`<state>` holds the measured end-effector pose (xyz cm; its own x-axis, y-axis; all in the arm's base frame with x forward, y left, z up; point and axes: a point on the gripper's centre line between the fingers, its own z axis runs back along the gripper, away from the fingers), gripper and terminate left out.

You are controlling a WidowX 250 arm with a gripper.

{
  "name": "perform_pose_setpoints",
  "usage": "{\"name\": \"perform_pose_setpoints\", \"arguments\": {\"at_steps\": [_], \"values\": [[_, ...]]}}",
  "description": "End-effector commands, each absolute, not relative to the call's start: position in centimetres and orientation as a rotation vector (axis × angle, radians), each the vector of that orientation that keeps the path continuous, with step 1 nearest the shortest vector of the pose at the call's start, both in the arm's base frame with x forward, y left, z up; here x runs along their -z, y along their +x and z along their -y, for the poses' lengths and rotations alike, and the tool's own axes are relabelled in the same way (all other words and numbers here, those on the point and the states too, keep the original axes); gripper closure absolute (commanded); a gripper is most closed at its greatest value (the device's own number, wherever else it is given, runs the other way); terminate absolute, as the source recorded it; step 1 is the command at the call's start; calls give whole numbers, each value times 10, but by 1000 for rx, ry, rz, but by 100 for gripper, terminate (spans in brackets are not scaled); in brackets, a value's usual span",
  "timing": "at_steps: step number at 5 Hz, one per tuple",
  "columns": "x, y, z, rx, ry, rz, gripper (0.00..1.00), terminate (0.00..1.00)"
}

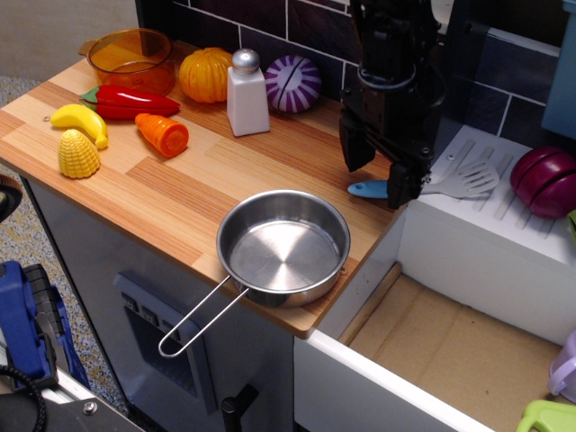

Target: Put spatula in pan

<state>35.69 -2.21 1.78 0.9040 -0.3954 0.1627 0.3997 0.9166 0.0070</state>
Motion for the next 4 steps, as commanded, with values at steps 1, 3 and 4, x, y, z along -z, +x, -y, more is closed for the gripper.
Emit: {"name": "perform_pose_setpoints", "arguments": {"at_steps": [1, 3, 4], "values": [[-14, 366, 21, 463, 15, 224, 0, 0], [-7, 363, 22, 495, 6, 206, 100, 0], [-12, 357, 25, 487, 28, 176, 100, 0]]}}
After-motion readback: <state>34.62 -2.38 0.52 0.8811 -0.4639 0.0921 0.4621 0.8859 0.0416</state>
